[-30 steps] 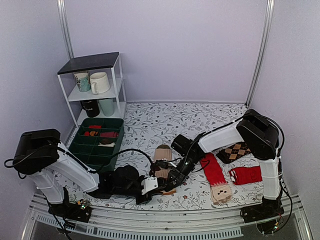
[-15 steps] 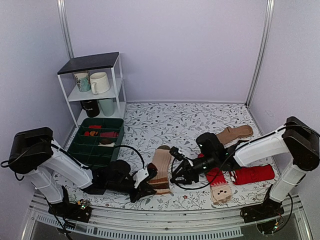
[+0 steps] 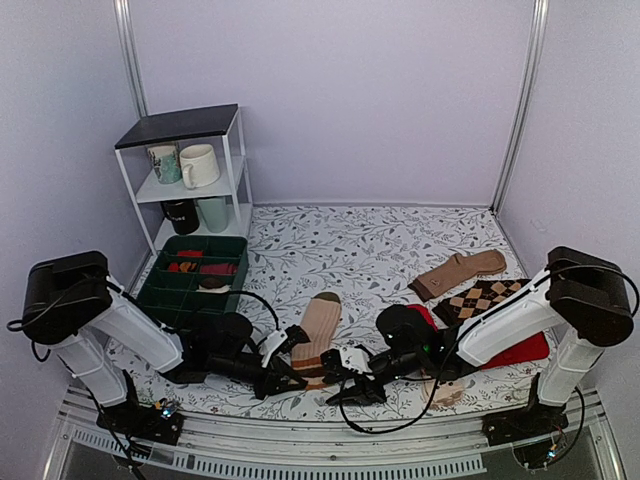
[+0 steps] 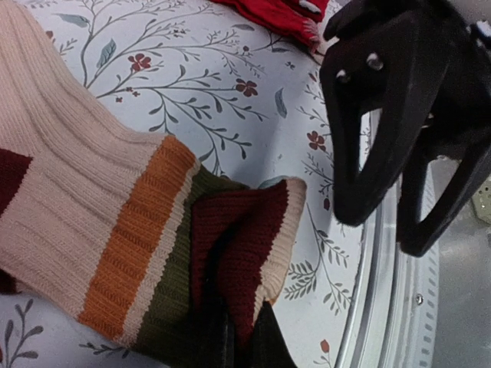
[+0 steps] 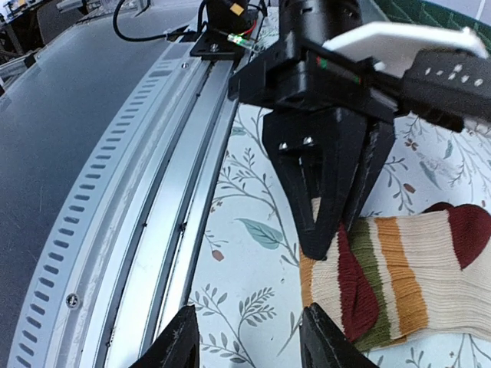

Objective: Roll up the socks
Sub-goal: Roll a pair of socks at the center of the board.

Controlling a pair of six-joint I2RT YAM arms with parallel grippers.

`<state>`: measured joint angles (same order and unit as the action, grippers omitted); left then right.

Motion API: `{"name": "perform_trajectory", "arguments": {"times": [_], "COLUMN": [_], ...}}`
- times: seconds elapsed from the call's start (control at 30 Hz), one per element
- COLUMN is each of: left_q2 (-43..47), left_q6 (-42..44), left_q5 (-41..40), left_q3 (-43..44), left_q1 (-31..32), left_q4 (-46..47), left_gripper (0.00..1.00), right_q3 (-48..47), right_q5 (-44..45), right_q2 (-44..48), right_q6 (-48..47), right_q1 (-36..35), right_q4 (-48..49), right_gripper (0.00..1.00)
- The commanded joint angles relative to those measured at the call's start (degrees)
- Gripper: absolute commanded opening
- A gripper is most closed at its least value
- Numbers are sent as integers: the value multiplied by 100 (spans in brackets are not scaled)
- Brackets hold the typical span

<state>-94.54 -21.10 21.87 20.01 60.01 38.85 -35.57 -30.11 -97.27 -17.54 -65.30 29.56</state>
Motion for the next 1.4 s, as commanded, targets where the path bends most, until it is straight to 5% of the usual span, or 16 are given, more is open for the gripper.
{"name": "perform_trajectory", "arguments": {"times": [0.0,0.3,0.47,1.03,1.17,1.37], "left_q2": [-289,-258,-278,-327,-269,-110], "left_q6": [-175,-151,-131,-112,-112,74], "left_q5": [271,317,333,380,352,301], "left_q3": [-145,-170,-181,-180,-228,-218], "left_q1": [-50,-75,-82,-87,-88,-102], "left_q4": [-914,-899,-879,-819,-786,-711], "left_gripper": [0,0,0,0,0,0], "right_q3": [-232,-118,60,-567,-524,-785], "right_q5": [241,1522,1294,966,945,1015], "right_q2": [-523,-667,-280,-1302,-1256,-1368], "right_q6": [-281,-215,-172,-512,-307,145], "right_q1": [-58,-56,-60,-62,-59,-55], "right_q4": [12,701,937,348,-104,-1222], "right_gripper": [44,44,44,47,38,4]}}
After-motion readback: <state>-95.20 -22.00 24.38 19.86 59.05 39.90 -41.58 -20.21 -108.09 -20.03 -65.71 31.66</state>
